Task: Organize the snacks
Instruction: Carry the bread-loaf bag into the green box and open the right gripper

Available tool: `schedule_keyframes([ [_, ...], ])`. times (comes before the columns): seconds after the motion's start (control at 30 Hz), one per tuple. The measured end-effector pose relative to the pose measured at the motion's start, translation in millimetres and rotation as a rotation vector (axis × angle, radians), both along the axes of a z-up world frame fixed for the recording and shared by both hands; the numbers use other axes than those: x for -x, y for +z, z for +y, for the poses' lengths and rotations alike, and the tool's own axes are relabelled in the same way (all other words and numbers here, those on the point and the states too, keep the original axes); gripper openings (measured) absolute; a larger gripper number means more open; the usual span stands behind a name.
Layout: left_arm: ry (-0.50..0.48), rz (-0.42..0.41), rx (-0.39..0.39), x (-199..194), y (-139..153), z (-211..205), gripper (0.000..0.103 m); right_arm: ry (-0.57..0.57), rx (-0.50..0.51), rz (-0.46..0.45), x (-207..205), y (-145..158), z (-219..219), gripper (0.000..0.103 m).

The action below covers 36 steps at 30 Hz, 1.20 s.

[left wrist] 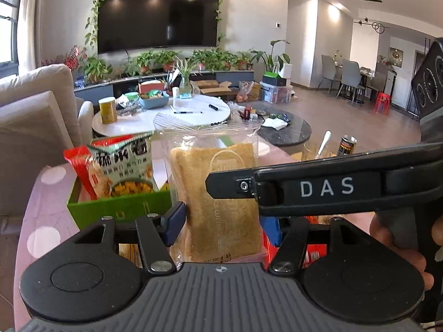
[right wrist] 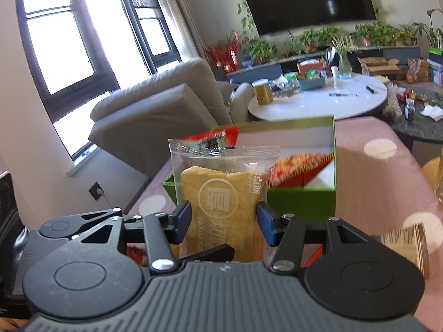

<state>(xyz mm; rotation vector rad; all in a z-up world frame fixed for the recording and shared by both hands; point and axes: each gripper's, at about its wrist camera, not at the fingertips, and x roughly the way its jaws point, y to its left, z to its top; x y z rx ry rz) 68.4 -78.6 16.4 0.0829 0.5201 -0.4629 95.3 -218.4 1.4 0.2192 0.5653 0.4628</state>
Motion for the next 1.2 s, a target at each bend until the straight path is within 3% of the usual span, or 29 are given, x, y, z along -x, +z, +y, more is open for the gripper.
schedule_keyframes([
  [0.43,0.004,-0.031,-0.022,-32.1,12.5,-14.8,0.055,-0.014,-0.021,-0.062,-26.3,14.3,-9.1,0.058],
  [0.9,0.004,-0.051,-0.026,-101.7,18.1,-37.9,0.055,-0.039,-0.091,-0.105,-78.3,25.8,-30.0,0.058],
  [1.2,0.031,-0.045,-0.048,-141.0,11.9,-38.6,0.055,-0.035,-0.099,-0.069,-117.8,15.9,-32.3,0.058],
])
